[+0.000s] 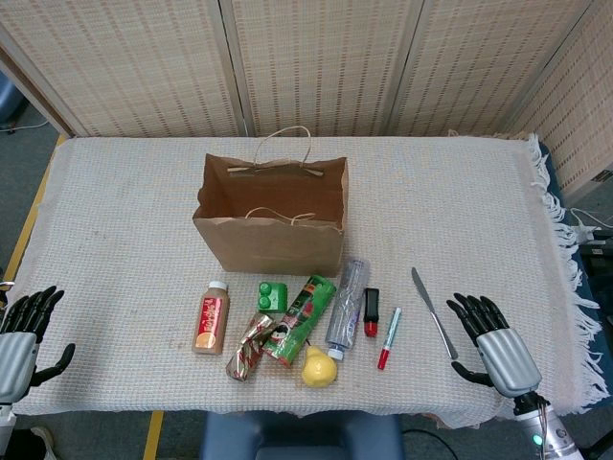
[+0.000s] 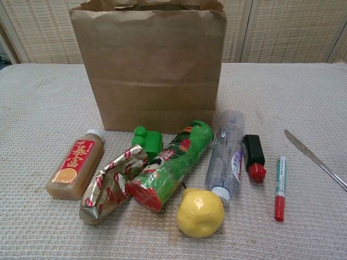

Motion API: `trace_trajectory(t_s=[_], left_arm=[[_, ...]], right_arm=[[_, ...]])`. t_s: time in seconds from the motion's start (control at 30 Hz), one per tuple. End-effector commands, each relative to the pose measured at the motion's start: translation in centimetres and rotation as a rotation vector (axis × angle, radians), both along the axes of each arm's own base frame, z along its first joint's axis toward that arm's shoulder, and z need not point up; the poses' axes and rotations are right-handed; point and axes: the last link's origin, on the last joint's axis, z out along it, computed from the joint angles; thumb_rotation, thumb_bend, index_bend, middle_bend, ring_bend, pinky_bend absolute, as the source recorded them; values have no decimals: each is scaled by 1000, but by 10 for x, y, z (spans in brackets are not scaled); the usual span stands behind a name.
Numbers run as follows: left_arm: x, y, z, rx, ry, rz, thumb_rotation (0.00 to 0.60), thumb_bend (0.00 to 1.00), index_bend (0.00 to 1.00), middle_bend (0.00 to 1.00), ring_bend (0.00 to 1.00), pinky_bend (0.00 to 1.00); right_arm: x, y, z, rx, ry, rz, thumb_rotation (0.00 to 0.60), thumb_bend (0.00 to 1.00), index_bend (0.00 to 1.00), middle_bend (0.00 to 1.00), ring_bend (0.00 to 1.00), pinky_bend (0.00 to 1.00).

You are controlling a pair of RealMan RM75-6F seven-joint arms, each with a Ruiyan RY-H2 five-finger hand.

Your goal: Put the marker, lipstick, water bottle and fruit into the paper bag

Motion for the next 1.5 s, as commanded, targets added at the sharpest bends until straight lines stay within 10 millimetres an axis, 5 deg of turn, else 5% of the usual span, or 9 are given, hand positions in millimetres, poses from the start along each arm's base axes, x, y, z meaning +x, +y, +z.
trace_trajectory(t_s=[0.03,0.7,1.03,1.23,1.5], left_arm=[[0,0,0,-4,0,3,600,365,0,0,0,39],[1,1,-1,-23,-12,4,600,367,0,0,0,40],[2,0,0,-26,-24,3,600,366,0,0,0,40],[2,0,0,-25,-23,3,600,364,0,0,0,40],[2,1,1,-21,-29,1,600,364,0,0,0,40]], right_arm=[[0,0,0,0,-4,-1,600,95,0,0,0,34],[3,-5,2,13,24,18,600,95,21,4,0,38],[14,-8,-12,78,61,-1,600,95,163,110,45,84],[27,-13,-31,143,116,58,600,95,460,323,221,180],[38,-28,-58,177,167,111,600,97,537,435,268,198]])
